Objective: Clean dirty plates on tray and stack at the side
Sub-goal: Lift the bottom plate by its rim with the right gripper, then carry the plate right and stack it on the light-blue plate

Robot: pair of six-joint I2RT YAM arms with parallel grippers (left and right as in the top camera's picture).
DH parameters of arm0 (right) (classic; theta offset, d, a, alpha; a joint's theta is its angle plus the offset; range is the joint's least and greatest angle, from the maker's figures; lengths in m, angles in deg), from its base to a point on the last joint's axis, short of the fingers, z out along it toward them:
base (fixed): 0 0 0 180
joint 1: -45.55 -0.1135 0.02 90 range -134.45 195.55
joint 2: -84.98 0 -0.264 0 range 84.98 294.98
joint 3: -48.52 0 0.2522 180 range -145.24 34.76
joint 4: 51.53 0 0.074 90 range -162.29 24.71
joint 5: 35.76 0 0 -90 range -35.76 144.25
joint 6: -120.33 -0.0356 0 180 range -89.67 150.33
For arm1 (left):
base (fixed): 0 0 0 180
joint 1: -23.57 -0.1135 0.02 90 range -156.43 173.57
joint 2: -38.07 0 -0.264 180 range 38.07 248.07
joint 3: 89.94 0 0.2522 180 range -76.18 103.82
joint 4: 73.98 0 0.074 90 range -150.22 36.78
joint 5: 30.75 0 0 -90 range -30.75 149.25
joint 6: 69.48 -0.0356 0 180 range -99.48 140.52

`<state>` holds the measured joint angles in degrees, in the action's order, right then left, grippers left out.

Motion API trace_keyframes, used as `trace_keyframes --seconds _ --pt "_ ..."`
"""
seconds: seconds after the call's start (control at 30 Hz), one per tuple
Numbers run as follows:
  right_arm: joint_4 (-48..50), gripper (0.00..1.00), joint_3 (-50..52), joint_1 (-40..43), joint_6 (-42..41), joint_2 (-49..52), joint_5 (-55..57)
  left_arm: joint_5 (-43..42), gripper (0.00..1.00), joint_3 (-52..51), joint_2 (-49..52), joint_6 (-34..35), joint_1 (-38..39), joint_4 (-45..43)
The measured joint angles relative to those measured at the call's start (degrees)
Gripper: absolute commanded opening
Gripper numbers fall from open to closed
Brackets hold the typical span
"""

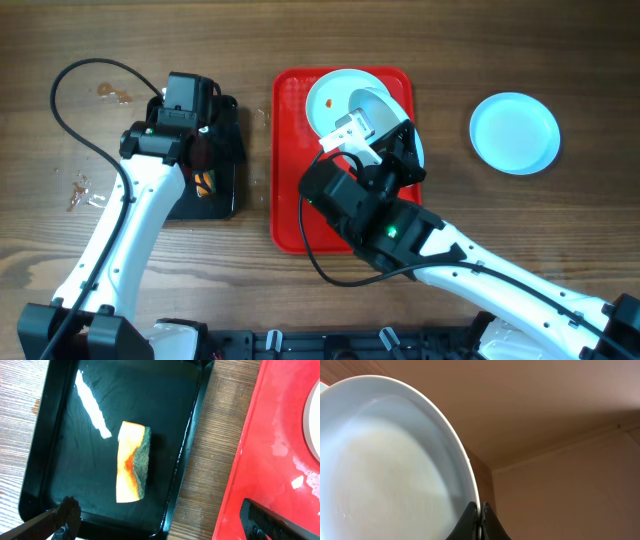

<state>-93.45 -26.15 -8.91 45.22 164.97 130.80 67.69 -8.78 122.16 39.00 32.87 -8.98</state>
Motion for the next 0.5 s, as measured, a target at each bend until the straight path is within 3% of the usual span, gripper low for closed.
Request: trace_keyframes --seconds 0.5 --pt "1.4 0.04 0.0 -1.5 2.6 0.0 -3.3 0.0 1.00 0.0 0.0 0.0 0.0 0.0"
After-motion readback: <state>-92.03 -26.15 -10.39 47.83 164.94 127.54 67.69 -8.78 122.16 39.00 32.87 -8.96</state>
